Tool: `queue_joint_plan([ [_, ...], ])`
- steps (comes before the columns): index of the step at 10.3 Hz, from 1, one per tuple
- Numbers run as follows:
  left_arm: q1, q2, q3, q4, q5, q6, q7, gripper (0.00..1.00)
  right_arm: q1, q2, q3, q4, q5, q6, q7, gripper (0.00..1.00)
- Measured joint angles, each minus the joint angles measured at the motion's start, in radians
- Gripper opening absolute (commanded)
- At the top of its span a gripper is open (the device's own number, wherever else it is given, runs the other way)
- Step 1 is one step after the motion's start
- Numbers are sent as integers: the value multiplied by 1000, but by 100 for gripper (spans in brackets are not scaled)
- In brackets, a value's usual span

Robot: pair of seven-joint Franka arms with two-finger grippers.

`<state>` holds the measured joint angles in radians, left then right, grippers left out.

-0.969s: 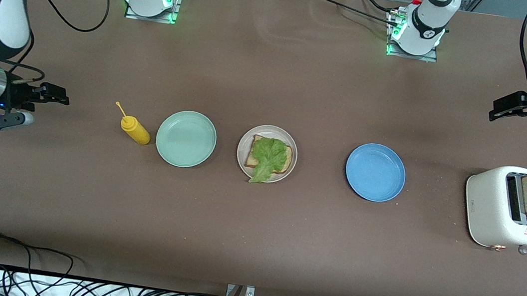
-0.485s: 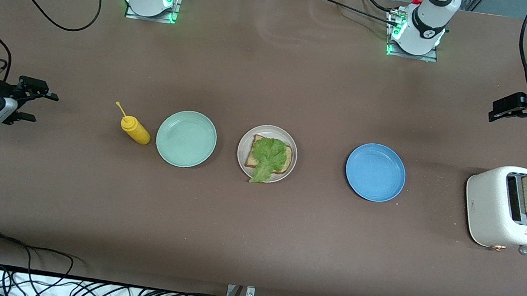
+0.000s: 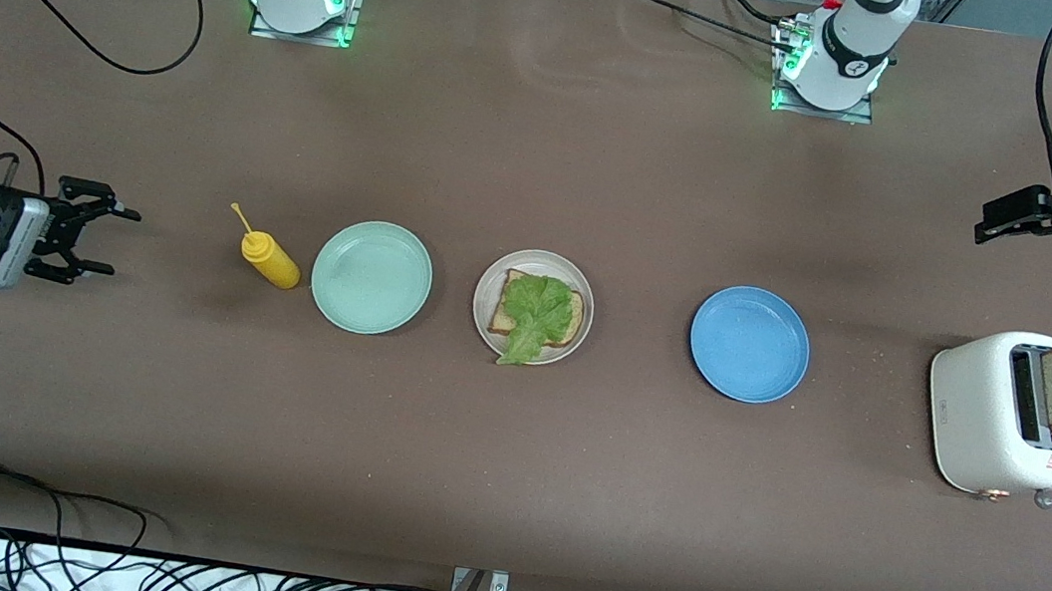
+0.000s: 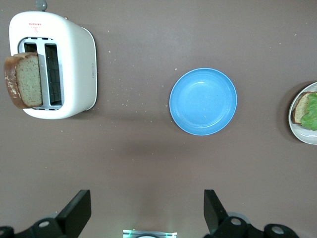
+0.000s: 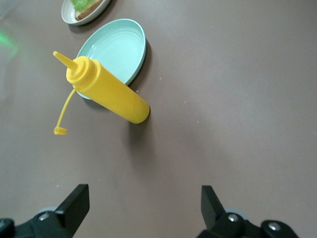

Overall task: Make sandwich on beige plate with both arms
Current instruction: 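Lower the open right gripper beside the yellow mustard bottle, then close the right gripper around the yellow mustard bottle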

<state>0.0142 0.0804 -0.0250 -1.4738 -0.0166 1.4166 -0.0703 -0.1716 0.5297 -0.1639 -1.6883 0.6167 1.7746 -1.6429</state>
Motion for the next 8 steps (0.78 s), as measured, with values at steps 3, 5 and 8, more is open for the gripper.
queue_joint_plan([
  [3,0,1,0,0,0,0,0,100,0,31,11,-1,68,-1,-113,100],
  [5,1,2,0,0,0,0,0,100,0,82,18,-2,143,-1,-205,100],
  [8,4,3,0,1,0,0,0,100,0,148,33,-1,205,-32,-319,100],
])
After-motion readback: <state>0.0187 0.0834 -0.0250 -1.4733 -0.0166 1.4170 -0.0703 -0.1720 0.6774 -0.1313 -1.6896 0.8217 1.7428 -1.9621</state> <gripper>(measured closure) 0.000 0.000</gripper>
